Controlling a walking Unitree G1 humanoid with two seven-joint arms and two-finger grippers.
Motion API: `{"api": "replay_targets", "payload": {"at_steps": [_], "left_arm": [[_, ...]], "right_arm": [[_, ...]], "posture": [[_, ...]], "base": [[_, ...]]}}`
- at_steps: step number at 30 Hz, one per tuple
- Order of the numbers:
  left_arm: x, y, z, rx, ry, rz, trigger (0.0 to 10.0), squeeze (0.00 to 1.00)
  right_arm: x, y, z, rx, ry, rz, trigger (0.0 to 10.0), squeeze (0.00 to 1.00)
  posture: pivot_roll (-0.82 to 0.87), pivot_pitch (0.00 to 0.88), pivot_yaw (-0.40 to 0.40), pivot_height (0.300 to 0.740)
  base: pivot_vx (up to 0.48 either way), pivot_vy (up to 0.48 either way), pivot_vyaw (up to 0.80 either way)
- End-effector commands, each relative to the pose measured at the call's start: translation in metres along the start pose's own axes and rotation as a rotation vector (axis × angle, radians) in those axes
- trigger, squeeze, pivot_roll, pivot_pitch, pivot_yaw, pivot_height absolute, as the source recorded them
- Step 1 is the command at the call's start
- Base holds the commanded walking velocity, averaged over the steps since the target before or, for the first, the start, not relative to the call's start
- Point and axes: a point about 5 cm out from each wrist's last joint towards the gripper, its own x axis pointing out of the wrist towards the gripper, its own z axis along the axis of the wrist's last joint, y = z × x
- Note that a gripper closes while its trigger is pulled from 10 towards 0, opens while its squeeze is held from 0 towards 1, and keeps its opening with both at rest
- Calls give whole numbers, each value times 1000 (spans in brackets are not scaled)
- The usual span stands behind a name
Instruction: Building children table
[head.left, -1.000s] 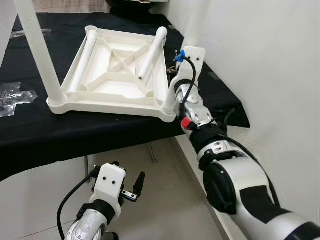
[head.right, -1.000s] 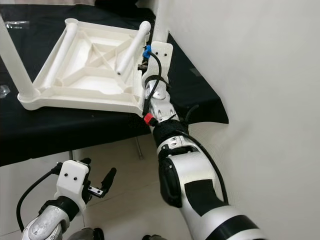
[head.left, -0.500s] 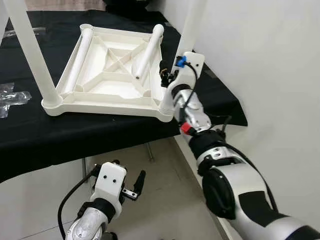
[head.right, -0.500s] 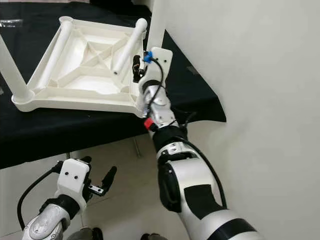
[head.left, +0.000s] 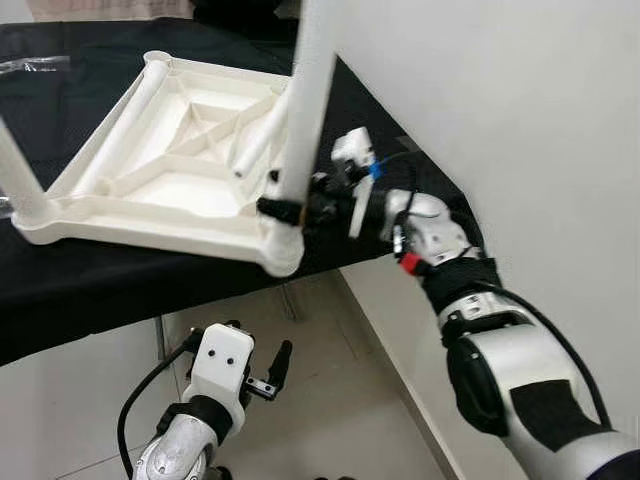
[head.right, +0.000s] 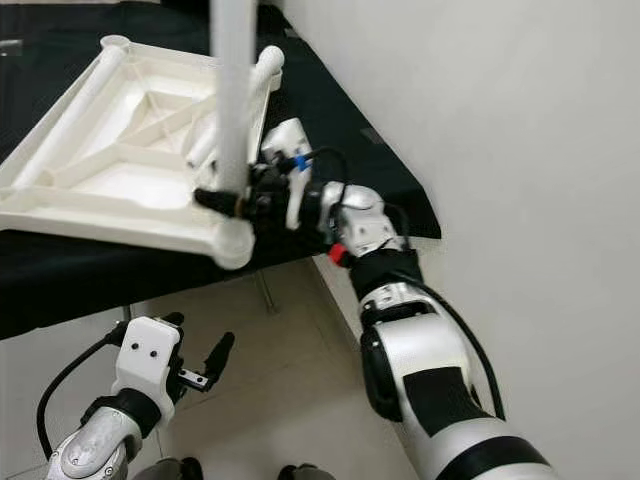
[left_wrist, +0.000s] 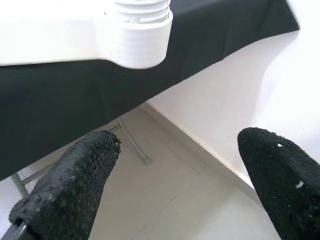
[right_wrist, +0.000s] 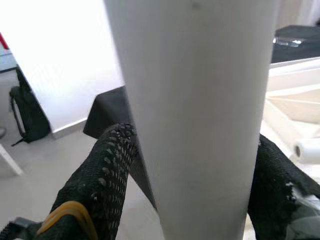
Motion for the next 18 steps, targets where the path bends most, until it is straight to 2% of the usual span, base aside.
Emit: {"api": "replay_targets", "payload": {"at_steps": [1,3,4,5,6,8,11,12,13,14,15,16,18], "left_arm": [[-1,-3,-5,-10,26,-5,10000,0],[-1,-3,-5,-10,27,-6,10000,0],[-1,-3,-5,-10,27,-6,10000,0],[-1,-3,-5,-10,28,-7,10000,0],[-1,-3,-5,-10,28,-8,10000,0],[-1,-3,-5,-12,28,-11,10000,0],[-1,-4,-5,-13,29,-11,10000,0],[-1,-4,-5,-13,27,-12,10000,0],[-1,-4,-5,-13,27,-12,10000,0],[-1,-4,-6,-13,28,-12,10000,0],[-1,-4,-6,-13,30,-13,10000,0],[-1,-4,-6,-13,30,-13,10000,0],[-1,-4,-6,-14,31,-14,10000,0]], "right_arm": [[14,0,8,-32,-10,-37,10000,0],[27,-2,14,-49,-27,-114,10000,0],[27,-2,14,-49,-27,-114,10000,0],[29,-3,16,-43,-37,-155,3216,0],[31,-5,18,-41,-45,-210,0,0],[31,-8,21,-26,-75,-265,0,0],[31,-9,22,-18,-99,-274,0,0],[28,-14,22,2,-110,-377,0,0],[28,-14,22,2,-110,-377,0,0],[22,-25,20,32,-103,-602,0,0],[19,-29,18,39,-93,-701,0,0],[19,-29,18,39,-93,-701,0,0],[3,-40,9,35,-19,-1040,0,0]], "posture": [[139,157,-164,740],[140,155,-164,740],[140,155,-164,740],[140,155,-165,740],[140,155,-165,740],[142,156,-165,740],[142,156,-165,740],[140,154,-166,740],[140,154,-166,740],[135,151,-162,740],[135,150,-162,740],[135,150,-162,740],[132,147,-159,740]], "base": [[0,0,0],[0,0,0],[0,0,0],[0,0,0],[0,0,0],[0,0,0],[0,0,0],[0,0,0],[0,0,0],[0,0,0],[0,0,0],[0,0,0],[0,0,0]]}}
